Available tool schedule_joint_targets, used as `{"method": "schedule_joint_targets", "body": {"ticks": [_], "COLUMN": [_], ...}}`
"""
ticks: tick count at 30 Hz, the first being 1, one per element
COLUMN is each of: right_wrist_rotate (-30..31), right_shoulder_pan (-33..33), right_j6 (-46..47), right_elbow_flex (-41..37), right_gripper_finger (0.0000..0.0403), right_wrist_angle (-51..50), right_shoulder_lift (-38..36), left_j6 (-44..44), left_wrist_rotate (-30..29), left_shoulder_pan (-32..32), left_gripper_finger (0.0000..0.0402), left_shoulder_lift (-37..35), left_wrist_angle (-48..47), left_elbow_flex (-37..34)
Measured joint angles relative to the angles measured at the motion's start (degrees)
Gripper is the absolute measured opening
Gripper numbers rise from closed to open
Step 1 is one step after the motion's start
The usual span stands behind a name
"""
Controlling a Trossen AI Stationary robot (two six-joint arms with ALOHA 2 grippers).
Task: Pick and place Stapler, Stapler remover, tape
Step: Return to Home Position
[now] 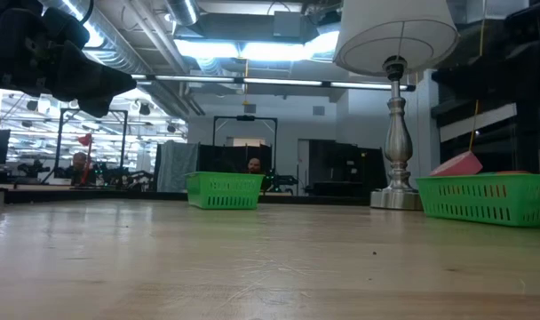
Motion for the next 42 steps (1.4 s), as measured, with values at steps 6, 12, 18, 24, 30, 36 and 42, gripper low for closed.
{"method": "schedule_joint_targets", "body": {"ticks": [6, 12, 18, 24, 30, 36, 42], "right_wrist_rotate": [0.02, 0.02, 0.02, 0.02, 0.02, 0.02, 0.02], "right_shoulder_pan": [0.00, 0.00, 0.00, -0.01, 0.00, -0.02, 0.00], "right_j6": [0.01, 0.01, 0.01, 0.01, 0.01, 0.01, 0.00], "right_elbow_flex": [0.00, 0.00, 0.00, 0.00, 0.00, 0.00, 0.00], "right_gripper_finger": [0.0243, 0.0243, 0.0243, 0.0243, 0.0243, 0.0243, 0.0243], "right_wrist_angle": [0.47, 0.37, 0.36, 0.34, 0.34, 0.34, 0.34], "right_shoulder_lift": [-3.59, -3.07, -3.07, -3.07, -3.07, -3.07, -3.07], "left_j6": [0.00, 0.00, 0.00, 0.00, 0.00, 0.00, 0.00], "left_wrist_rotate": [0.00, 0.00, -0.01, -0.01, 0.00, 0.00, -0.01], "left_shoulder_pan": [0.00, 0.02, 0.02, 0.01, 0.02, 0.02, 0.01], "left_gripper_finger": [0.0058, 0.0058, 0.0058, 0.0058, 0.0058, 0.0058, 0.0058], "left_shoulder_lift": [0.01, 0.02, 0.00, 0.01, 0.00, 0.02, 0.01], "left_wrist_angle": [0.02, 0.00, 0.02, 0.02, 0.02, 0.02, 0.01], "left_elbow_flex": [-0.02, -0.01, -0.01, -0.01, -0.02, -0.02, -0.01]}}
